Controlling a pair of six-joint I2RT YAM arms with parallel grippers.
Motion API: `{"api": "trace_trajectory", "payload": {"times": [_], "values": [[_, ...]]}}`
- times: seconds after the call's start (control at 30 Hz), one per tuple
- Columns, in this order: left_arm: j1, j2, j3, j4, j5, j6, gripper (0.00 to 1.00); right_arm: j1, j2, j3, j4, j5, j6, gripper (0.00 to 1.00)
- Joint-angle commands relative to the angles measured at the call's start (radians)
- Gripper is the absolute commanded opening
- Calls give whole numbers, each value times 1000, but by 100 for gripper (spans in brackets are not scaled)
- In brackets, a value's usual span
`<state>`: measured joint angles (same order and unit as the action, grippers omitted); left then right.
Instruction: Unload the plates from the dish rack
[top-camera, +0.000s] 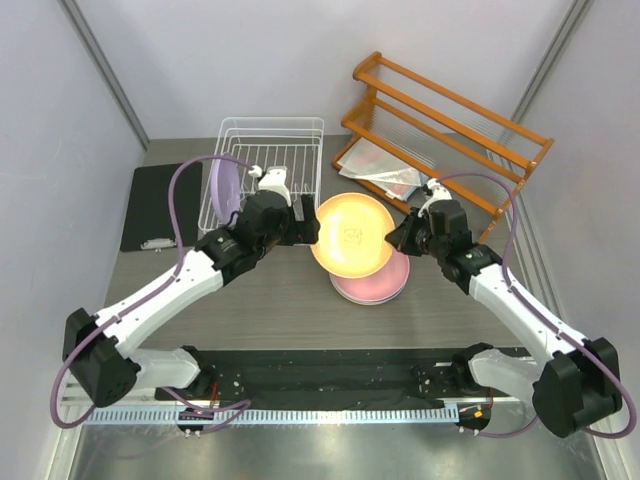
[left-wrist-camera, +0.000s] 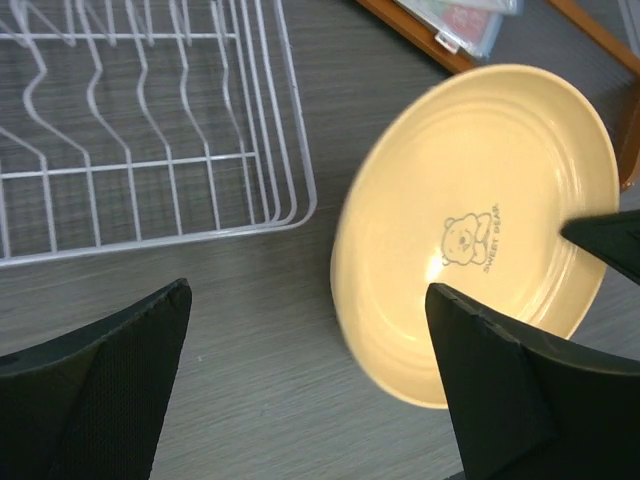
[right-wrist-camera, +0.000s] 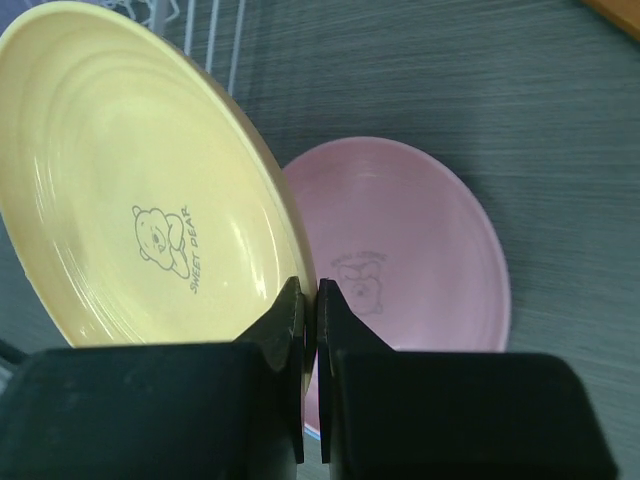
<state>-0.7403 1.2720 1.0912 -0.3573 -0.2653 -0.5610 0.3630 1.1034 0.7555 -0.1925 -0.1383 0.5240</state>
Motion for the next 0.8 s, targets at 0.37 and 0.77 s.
{"api": "trace_trajectory", "payload": {"times": [0.37, 0.77], "values": [[177, -192, -72, 4, -283, 187, 99, 1, -90, -74, -240, 272, -15, 1], [426, -39, -76, 138, -98, 185, 100, 1, 38, -51, -168, 189, -50, 28]]}}
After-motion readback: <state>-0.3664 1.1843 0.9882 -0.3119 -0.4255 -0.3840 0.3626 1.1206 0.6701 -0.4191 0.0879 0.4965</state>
